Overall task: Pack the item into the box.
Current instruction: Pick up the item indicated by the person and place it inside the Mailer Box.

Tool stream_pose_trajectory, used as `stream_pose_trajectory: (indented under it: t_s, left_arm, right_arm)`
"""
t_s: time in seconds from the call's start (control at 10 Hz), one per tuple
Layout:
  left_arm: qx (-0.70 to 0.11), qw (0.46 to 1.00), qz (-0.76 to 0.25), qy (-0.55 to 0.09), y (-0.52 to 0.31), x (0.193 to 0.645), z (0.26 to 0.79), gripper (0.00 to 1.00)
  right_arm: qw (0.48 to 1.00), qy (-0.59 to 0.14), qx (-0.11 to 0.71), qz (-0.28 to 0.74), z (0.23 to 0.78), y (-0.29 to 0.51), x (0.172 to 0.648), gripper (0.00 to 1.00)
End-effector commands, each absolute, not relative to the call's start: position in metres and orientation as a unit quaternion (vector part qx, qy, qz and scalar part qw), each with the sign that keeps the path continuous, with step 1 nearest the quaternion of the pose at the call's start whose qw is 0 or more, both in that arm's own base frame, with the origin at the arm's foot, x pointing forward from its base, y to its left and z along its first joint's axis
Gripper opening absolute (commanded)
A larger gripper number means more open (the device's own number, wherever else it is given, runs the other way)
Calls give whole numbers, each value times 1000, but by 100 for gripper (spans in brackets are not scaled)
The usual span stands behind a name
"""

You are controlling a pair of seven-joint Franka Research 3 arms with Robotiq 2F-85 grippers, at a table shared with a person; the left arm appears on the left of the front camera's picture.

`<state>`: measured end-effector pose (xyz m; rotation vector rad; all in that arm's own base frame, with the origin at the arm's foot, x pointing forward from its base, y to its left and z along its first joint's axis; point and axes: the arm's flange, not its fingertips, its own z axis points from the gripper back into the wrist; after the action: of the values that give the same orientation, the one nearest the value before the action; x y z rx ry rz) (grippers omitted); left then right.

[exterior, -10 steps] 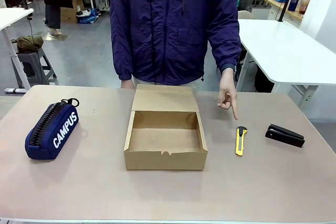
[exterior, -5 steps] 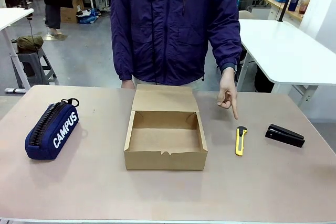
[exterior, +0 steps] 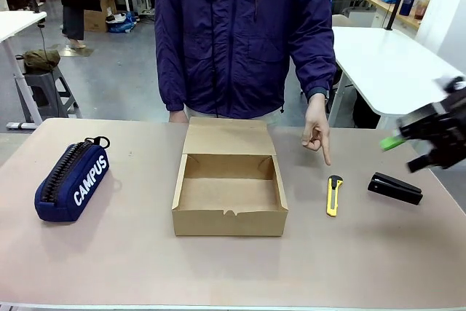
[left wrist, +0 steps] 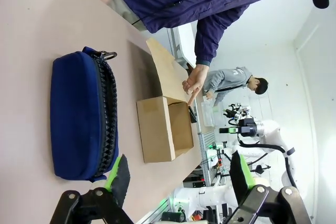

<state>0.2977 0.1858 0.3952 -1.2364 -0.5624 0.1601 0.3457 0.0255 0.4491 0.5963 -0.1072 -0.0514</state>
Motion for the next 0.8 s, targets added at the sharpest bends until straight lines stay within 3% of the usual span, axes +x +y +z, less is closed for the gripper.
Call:
stream_pose_trajectory:
  t_s: [0.0, 0.4, 0.7]
  left_arm:
    - [-576, 768, 66, -272, 186, 297, 396, 100]
    - [-576, 768, 66, -272, 186, 297, 396, 100]
    - [-576, 768, 66, -272, 186, 297, 396, 100]
  right_arm:
    - [975, -49, 215, -22, 400, 71, 342, 100]
    - [991, -53, 117, -32, 349, 121, 365, 100]
    - [992, -68, 54, -96, 321, 128, 379, 100]
